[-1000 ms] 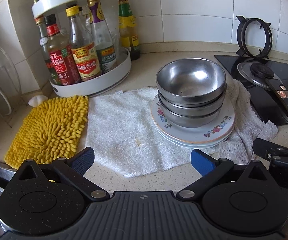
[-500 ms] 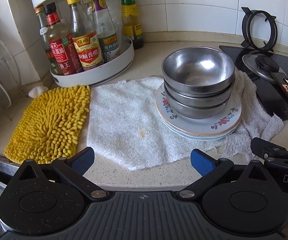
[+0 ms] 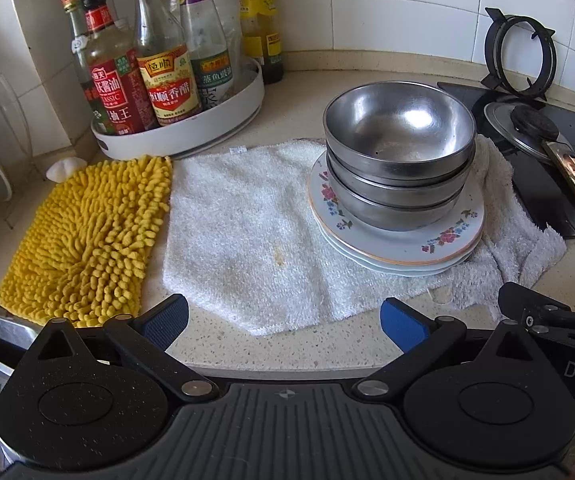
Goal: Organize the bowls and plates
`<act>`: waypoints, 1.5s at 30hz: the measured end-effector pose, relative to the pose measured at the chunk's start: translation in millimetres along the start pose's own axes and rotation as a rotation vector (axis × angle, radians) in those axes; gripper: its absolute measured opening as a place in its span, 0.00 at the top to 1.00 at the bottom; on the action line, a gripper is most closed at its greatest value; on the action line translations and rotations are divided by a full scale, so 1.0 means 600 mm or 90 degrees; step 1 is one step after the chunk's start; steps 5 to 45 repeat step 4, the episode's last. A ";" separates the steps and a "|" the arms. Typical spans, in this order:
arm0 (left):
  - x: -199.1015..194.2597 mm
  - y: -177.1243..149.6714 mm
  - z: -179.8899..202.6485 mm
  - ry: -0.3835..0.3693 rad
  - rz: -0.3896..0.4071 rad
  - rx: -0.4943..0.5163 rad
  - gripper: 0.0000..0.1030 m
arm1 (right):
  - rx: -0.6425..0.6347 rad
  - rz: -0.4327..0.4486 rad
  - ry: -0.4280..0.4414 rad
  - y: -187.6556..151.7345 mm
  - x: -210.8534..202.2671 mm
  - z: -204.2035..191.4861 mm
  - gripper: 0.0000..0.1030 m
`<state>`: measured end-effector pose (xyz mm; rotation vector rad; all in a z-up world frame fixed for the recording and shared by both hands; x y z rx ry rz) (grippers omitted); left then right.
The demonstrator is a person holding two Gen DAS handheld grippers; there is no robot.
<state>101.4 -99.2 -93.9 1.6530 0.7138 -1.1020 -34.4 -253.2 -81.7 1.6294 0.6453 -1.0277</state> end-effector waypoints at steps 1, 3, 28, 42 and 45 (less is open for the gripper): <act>0.001 0.000 -0.001 -0.004 -0.005 -0.002 0.00 | 0.001 0.000 0.000 0.001 0.000 0.000 0.00; 0.003 0.001 -0.002 -0.010 -0.012 -0.006 0.00 | 0.002 0.000 -0.001 0.002 0.000 0.001 0.00; 0.004 0.001 -0.001 -0.012 -0.012 -0.006 0.00 | 0.003 0.000 0.000 0.002 0.000 0.001 0.00; 0.004 0.001 -0.001 -0.012 -0.012 -0.006 0.00 | 0.003 0.000 0.000 0.002 0.000 0.001 0.00; 0.004 0.001 -0.001 -0.012 -0.012 -0.006 0.00 | 0.003 0.000 0.000 0.002 0.000 0.001 0.00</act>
Point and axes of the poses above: each gripper's, at about its wrist camera, not at the fingertips, and x roughly the way its jaws point, z to its right, y to its top, the point moved 6 cm from there along x, roughly the way its jaws point, and after that the axes turned 15 degrees about -z, right-handed, at the moved point
